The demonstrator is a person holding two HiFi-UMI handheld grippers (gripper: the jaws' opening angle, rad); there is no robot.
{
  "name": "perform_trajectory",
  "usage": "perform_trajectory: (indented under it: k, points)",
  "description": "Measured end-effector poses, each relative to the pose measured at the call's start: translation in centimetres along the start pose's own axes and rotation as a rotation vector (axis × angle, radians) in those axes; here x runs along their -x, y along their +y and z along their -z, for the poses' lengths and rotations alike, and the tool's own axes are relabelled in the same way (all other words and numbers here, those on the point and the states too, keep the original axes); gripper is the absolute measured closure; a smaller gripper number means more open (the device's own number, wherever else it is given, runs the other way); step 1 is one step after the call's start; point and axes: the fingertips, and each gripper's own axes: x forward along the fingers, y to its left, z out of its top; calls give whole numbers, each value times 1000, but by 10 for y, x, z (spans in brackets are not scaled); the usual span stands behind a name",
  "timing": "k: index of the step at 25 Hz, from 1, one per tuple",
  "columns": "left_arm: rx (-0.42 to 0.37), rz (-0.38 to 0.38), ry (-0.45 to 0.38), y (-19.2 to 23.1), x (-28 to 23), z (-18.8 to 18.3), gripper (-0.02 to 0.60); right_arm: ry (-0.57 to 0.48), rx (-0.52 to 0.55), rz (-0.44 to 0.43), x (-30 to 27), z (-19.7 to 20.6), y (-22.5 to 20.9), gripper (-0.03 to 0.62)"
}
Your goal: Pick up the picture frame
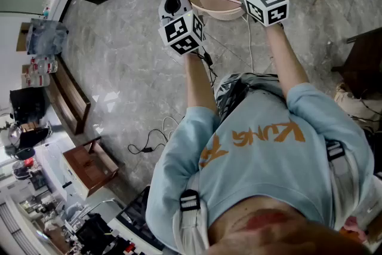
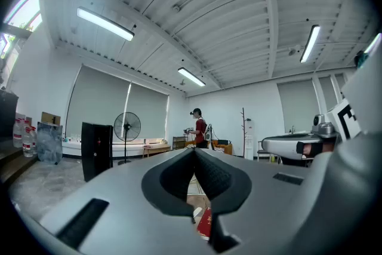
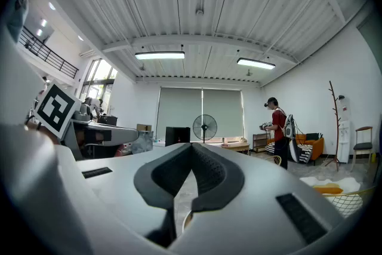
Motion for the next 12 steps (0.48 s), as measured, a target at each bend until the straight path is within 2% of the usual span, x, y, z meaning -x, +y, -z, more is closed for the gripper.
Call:
perform_trajectory:
  k: [4,12]
  points:
    - [4,4,-4,-7,-1,5,565,-24,11,22,4,-1,-6,597]
    - [38,36,-7,-9,-9,-2,565,-56,-55,44,-1,-8,-28,595]
